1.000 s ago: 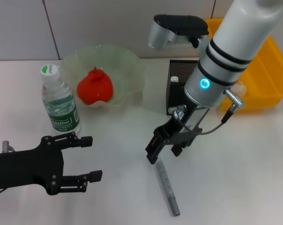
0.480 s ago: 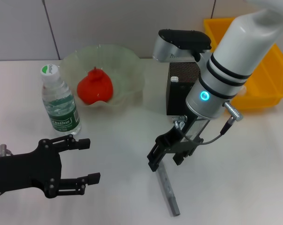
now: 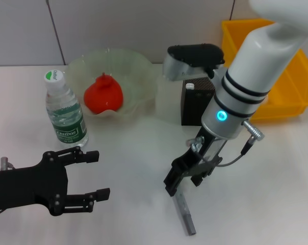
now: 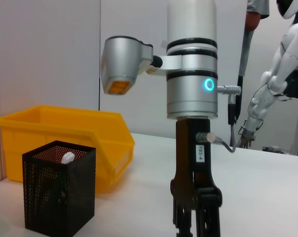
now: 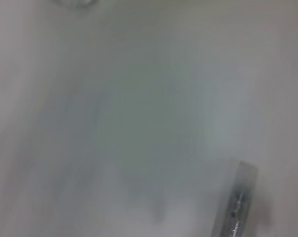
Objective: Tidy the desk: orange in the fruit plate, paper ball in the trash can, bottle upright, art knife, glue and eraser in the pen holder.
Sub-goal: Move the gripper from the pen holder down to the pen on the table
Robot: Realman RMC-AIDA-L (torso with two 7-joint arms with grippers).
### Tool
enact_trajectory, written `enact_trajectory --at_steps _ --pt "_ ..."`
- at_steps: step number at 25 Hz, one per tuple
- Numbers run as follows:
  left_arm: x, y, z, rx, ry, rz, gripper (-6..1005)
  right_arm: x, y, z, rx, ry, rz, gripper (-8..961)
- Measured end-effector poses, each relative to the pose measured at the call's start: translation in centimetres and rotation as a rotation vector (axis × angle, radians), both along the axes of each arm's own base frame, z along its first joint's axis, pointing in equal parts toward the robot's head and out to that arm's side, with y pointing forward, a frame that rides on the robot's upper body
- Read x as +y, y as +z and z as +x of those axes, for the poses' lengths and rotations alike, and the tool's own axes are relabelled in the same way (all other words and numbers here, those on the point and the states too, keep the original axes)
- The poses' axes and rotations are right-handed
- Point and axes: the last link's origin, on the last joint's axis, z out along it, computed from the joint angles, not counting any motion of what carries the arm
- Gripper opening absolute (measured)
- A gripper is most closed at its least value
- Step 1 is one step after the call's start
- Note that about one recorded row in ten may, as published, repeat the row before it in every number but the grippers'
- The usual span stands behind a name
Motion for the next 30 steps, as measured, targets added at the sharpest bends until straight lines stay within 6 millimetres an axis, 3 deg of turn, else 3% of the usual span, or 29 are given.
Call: enact_trajectory --at_steps 30 --pt "0.3 0.4 0.2 -0.007 0.002 0.016 846 -2.1 -2.6 -0.9 -0.115 0.359 -0.2 680"
